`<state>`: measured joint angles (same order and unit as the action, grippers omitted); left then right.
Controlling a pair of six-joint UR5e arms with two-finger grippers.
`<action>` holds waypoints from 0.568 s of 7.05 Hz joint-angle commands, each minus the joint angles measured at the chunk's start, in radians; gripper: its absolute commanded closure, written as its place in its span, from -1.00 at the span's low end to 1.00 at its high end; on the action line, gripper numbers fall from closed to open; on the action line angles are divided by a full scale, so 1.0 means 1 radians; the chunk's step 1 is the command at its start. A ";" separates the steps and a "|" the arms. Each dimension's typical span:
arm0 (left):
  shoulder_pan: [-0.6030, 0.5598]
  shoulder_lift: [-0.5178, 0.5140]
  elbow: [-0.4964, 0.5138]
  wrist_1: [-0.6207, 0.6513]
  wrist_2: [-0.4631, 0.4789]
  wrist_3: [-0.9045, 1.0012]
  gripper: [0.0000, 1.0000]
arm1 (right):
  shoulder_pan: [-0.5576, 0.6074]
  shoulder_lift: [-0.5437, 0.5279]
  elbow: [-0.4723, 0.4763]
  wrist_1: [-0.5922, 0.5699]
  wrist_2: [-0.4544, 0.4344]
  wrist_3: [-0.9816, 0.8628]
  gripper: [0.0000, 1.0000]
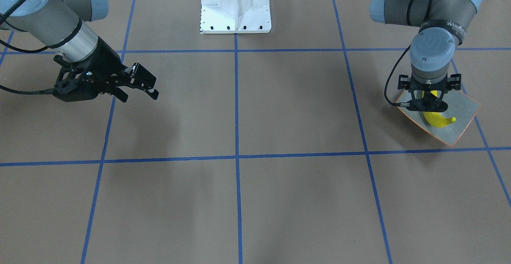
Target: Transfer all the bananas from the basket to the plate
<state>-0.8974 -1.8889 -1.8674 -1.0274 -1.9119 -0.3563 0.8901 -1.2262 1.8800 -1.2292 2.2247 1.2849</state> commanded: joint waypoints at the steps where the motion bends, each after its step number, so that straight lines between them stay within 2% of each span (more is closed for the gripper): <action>1: -0.044 -0.068 -0.086 -0.003 -0.168 -0.071 -1.00 | 0.087 -0.117 0.059 -0.001 0.003 -0.027 -1.00; 2: -0.043 -0.117 -0.101 -0.017 -0.177 -0.140 -1.00 | 0.151 -0.200 0.076 -0.001 0.003 -0.109 -1.00; 4: -0.043 -0.125 -0.102 -0.093 -0.245 -0.202 -1.00 | 0.323 -0.408 0.080 -0.003 0.045 -0.502 -1.00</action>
<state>-0.9390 -2.0080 -1.9660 -1.0771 -2.1202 -0.5250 1.1172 -1.5136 1.9553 -1.2306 2.2469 0.9995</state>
